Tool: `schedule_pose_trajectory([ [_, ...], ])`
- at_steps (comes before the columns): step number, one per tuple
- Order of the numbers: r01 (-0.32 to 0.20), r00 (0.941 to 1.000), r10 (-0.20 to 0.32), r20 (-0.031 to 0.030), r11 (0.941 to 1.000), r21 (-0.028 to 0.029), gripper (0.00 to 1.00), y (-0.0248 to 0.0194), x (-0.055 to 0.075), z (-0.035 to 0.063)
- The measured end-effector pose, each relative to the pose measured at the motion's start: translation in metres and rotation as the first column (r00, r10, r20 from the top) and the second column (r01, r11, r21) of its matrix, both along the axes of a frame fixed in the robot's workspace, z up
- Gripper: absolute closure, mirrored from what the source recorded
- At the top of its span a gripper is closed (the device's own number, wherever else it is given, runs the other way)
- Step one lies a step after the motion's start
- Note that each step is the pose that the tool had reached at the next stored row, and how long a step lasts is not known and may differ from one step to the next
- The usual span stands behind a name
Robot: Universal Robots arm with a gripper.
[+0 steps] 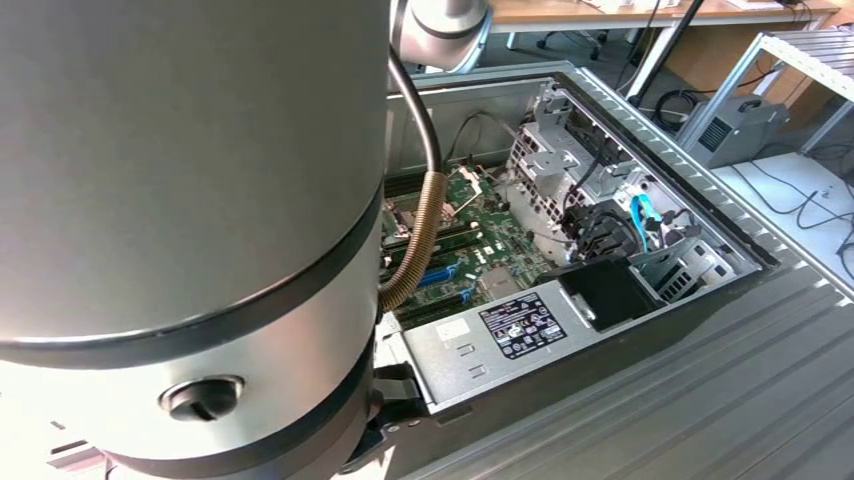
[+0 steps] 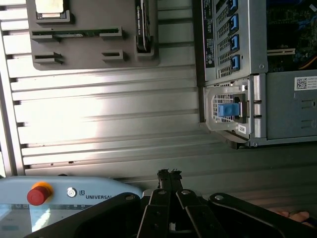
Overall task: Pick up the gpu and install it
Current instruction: 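Reach for the gpu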
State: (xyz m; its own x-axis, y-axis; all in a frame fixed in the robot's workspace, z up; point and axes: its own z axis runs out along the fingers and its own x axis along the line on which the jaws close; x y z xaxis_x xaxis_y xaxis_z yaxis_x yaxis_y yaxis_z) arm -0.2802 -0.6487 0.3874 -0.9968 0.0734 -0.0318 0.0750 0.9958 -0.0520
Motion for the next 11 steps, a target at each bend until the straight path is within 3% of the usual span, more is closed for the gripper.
schedule_pose_trajectory([
  [4,0.0,1.0,0.0,0.0,1.0,0.0001,0.89,0.0027,0.0,-0.0005],
  [11,0.0,1.0,0.0,-0.0001,1.0,0.0,0.89,0.0164,0.0,-0.0014],
])
